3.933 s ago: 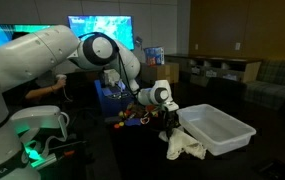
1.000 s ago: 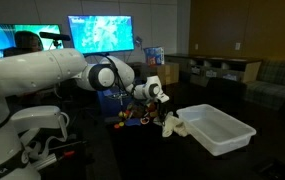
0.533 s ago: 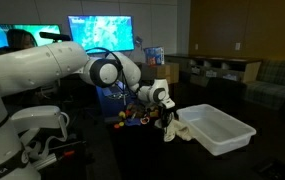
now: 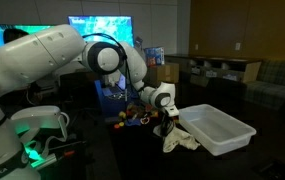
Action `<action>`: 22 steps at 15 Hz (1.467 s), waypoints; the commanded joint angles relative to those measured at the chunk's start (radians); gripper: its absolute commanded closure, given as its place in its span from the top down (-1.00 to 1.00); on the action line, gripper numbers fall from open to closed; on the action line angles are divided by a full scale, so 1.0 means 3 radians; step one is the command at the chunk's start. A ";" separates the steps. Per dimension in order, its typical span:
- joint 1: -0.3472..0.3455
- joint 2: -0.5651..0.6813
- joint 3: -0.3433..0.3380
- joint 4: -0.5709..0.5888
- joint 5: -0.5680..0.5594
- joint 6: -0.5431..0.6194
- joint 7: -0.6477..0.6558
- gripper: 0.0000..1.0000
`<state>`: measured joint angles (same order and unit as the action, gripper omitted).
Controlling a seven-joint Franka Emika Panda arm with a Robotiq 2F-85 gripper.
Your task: Pick up the towel on the right, move the objects in front of the storage container to the left
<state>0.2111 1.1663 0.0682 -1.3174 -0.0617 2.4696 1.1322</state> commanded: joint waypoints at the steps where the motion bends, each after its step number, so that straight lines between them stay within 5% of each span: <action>1: -0.0101 -0.0337 -0.0140 -0.0788 0.0223 0.0197 -0.0079 -0.92; 5: -0.0073 -0.0570 -0.0406 -0.1249 0.0330 0.0442 0.0017 -0.92; 14: 0.0273 -0.0729 -0.0856 -0.1491 0.0200 0.0545 0.0199 -0.98; 22: 0.1230 -0.1511 -0.1741 -0.2230 -0.0516 0.0757 0.0883 -1.00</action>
<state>0.4535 0.8479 -0.3461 -1.8536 -0.1161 2.6676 1.2867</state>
